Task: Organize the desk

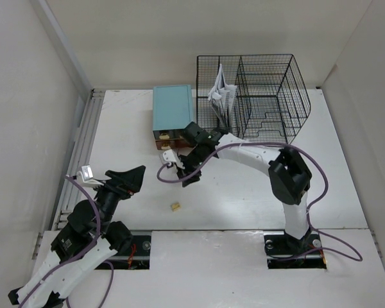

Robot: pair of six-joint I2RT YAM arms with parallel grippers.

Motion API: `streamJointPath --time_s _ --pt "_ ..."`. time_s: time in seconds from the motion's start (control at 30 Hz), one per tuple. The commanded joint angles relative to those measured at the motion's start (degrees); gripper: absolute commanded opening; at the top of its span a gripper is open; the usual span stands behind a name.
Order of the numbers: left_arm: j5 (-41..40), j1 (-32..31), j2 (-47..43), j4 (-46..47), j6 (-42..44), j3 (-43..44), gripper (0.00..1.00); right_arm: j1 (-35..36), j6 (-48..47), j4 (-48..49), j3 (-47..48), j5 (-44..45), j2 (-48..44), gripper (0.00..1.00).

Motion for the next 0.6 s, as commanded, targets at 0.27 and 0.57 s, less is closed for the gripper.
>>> streamJointPath --time_s 0.27,0.57 --pt "-0.46 -0.22 -11.83 0.81 2.05 3.31 0.98 7.75 -2.33 10.8 -10.04 4.51 -2.44 0.55" --pt "-0.46 -0.22 -11.83 0.81 2.58 3.84 0.98 9.78 7.79 19.17 -11.54 10.5 -0.51 0.55"
